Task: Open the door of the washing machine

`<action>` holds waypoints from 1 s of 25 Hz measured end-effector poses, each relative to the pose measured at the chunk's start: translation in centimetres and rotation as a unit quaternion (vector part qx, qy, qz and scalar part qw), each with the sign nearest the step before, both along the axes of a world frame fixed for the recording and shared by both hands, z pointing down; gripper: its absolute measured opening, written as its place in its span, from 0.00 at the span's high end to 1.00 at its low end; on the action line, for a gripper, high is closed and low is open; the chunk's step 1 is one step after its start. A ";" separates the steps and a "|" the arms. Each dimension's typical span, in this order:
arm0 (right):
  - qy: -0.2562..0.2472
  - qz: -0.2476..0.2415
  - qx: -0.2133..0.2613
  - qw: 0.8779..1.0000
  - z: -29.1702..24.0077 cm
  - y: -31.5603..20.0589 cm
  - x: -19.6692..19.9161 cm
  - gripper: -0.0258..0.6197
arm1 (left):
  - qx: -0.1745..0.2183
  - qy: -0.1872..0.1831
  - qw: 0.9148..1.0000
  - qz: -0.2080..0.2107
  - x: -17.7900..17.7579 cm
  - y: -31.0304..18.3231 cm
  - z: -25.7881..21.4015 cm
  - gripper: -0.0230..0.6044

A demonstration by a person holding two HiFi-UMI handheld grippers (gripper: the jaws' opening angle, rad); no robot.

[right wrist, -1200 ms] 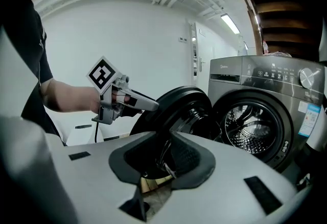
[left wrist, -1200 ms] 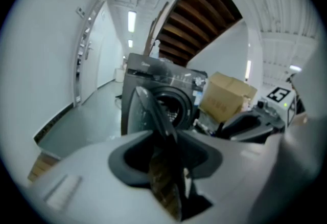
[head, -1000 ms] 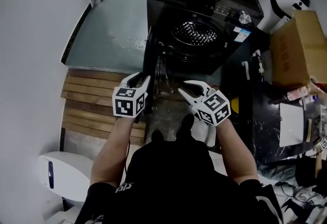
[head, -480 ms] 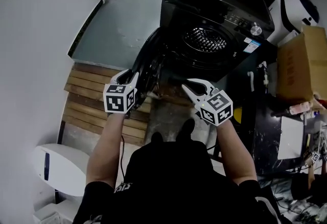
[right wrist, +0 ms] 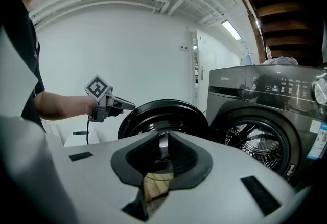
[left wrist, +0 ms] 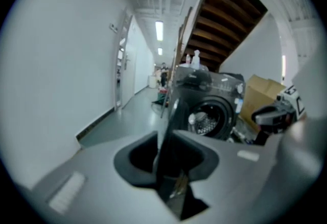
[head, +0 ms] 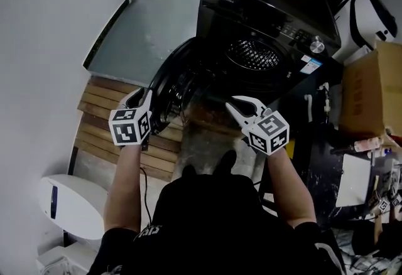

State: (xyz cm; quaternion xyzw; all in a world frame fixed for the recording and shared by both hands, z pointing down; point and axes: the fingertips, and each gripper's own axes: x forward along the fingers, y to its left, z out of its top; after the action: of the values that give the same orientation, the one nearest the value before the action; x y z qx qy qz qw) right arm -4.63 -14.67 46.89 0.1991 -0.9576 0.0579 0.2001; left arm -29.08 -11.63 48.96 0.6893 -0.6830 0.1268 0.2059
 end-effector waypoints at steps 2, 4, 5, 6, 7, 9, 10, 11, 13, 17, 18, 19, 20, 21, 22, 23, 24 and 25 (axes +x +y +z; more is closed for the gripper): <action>-0.002 0.004 0.000 1.000 -0.2 -1.0 0.6 0.89 | 0.025 -0.028 0.999 -0.027 -0.6 -0.3 -1.9 0.81; -0.009 0.008 -0.001 1.000 -0.6 -2.2 1.2 0.89 | 0.053 -0.046 0.997 -0.034 -0.2 -1.3 -4.0 0.81; -0.014 0.011 -0.002 1.000 -0.8 -2.9 1.5 0.89 | 0.063 -0.051 0.996 -0.029 0.4 -2.0 -4.9 0.81; -0.019 0.013 -0.002 1.000 -1.0 -3.5 1.9 0.89 | 0.071 -0.054 0.996 -0.020 1.2 -2.8 -5.6 0.81; -0.025 0.015 -0.003 1.000 -1.2 -4.0 2.3 0.89 | 0.076 -0.055 0.996 -0.009 2.2 -3.6 -6.2 0.81; -0.033 0.018 -0.003 0.999 -1.5 -5.2 3.1 0.89 | 0.084 -0.054 0.995 0.013 4.5 -5.2 -7.0 0.81; -0.036 0.020 -0.003 0.999 -1.7 -5.8 3.5 0.89 | 0.087 -0.052 0.995 0.022 5.5 -6.0 -7.3 0.81; -0.040 0.022 -0.003 0.999 -1.9 -6.5 4.0 0.89 | 0.091 -0.050 0.994 0.030 6.4 -6.9 -7.7 0.81; -0.045 0.028 -0.001 0.999 -2.2 -7.7 4.9 0.89 | 0.097 -0.044 0.993 0.047 8.2 -8.6 -8.2 0.82; -0.054 0.047 0.004 0.997 -2.8 -10.1 7.5 0.91 | 0.097 -0.032 0.992 0.079 11.7 -11.8 -8.6 0.82; -0.057 0.051 0.004 0.997 -2.9 -10.7 8.1 0.91 | 0.096 -0.030 0.991 0.084 12.4 -12.6 -8.7 0.83; -0.060 0.055 0.004 0.997 -3.1 -11.3 8.8 0.91 | 0.096 -0.028 0.991 0.088 13.0 -13.3 -8.7 0.83; -0.063 0.058 0.005 0.996 -3.2 -11.8 9.4 0.91 | 0.096 -0.024 0.991 0.092 13.6 -14.0 -8.8 0.83; -0.067 0.061 0.005 0.996 -3.4 -12.4 10.0 0.91 | 0.096 -0.020 0.991 0.095 14.3 -14.7 -8.9 0.84; -0.073 0.063 0.004 0.995 -3.5 -12.9 10.6 0.91 | 0.096 -0.016 0.990 0.098 15.0 -15.4 -8.9 0.84; -0.078 0.065 0.003 0.995 -3.7 -13.5 11.2 0.91 | 0.096 -0.011 0.990 0.102 15.7 -16.0 -9.0 0.84; -0.084 0.067 0.002 0.994 -3.9 -14.0 11.7 0.91 | 0.096 -0.008 0.990 0.105 16.4 -16.7 -9.1 0.84; -0.089 0.069 0.002 0.994 -4.1 -14.6 12.2 0.91 | 0.096 -0.005 0.989 0.108 17.1 -17.4 -9.2 0.84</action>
State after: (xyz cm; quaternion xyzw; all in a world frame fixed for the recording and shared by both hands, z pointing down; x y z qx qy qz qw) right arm 7.61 -29.26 42.80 0.2593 -0.9556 0.0874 0.1091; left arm -11.98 -29.01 39.75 0.7748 -0.6148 0.0853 0.1202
